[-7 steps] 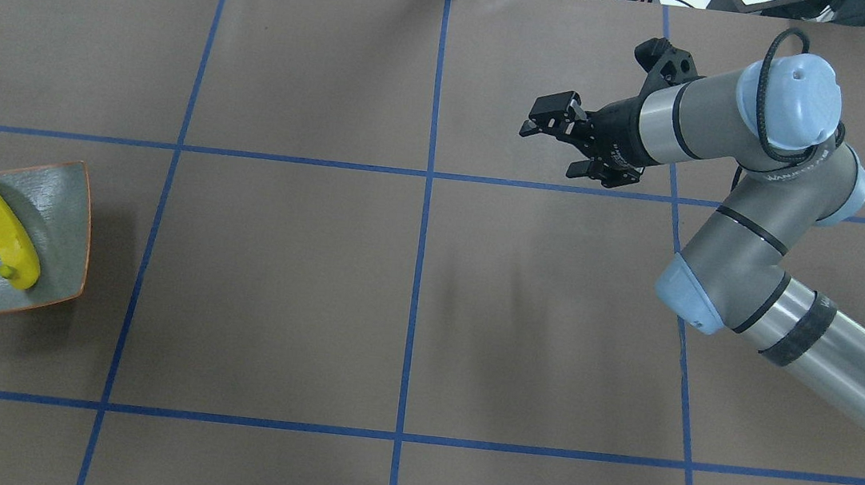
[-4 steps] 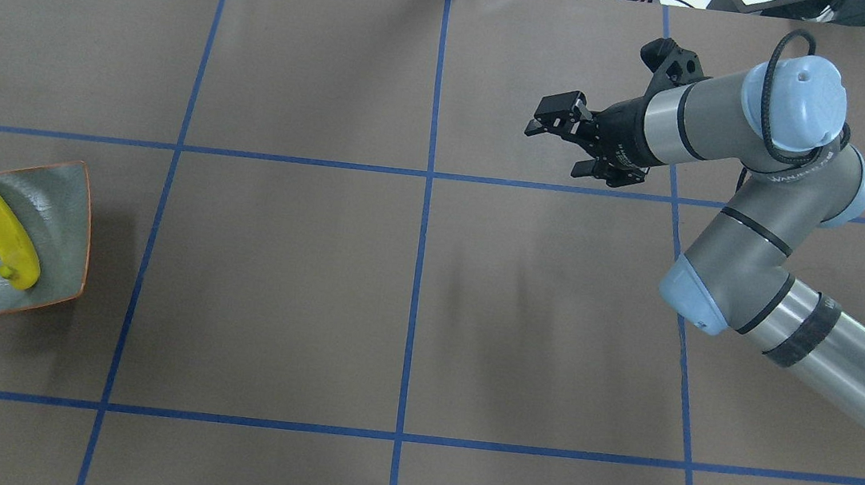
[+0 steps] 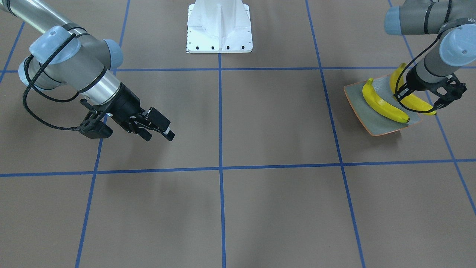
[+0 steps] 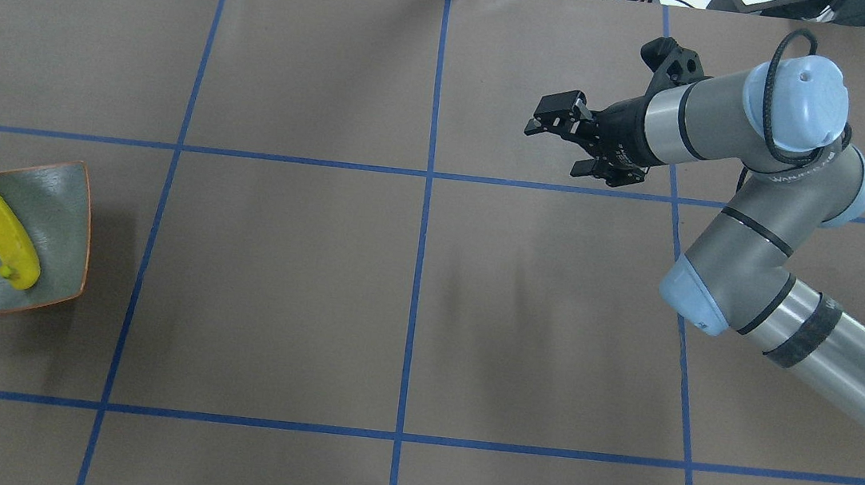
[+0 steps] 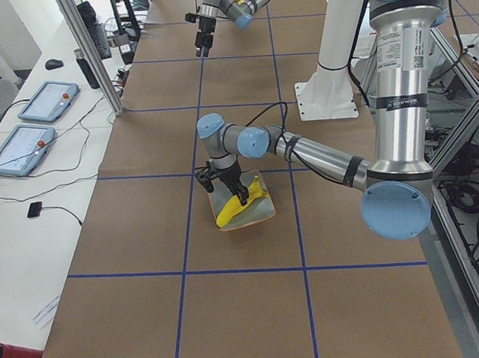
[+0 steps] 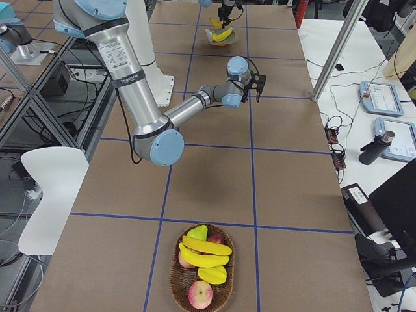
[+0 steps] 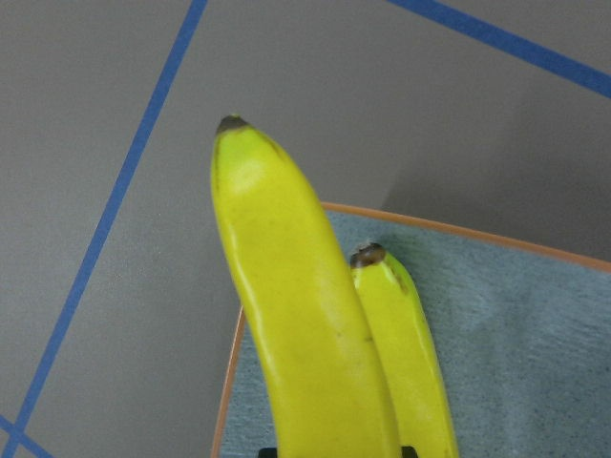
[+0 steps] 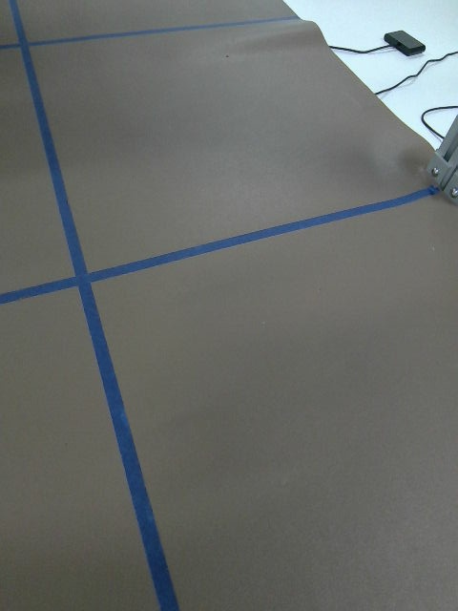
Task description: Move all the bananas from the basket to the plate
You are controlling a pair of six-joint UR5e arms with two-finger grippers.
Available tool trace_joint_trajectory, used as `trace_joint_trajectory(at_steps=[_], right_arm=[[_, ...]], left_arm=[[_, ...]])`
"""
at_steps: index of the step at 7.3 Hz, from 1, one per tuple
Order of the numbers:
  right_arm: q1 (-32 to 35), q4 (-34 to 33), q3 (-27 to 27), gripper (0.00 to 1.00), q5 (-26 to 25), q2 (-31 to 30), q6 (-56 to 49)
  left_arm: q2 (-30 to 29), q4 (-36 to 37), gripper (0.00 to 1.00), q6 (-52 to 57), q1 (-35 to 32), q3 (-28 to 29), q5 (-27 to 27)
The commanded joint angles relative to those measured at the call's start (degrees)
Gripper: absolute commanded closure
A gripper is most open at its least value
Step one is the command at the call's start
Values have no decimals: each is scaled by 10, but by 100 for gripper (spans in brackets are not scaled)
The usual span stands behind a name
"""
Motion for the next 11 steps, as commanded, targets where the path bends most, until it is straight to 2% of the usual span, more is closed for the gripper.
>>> trace_joint_trajectory(at_steps=[1,4,5,6,7,8,11], right_arm=[[0,0,1,0,0,0,0],[0,0,1,0,0,-1,0],[0,0,2,0,0,0,1],[0,0,3,0,0,0,1],[1,0,8,0,1,0,1],[2,-3,15,0,1,-1,2],[2,-4,16,0,1,-2,2]], left_arm=[[0,0,100,-51,12,6,-1],[0,-7,100,-79,24,19,1],[0,-7,95,-78,27,26,1],[-1,-8,83,-78,30,29,1],[-3,-8,62,-75,31,28,1],[-5,-8,2,-75,37,26,1],[-15,-8,0,-72,37,12,0]])
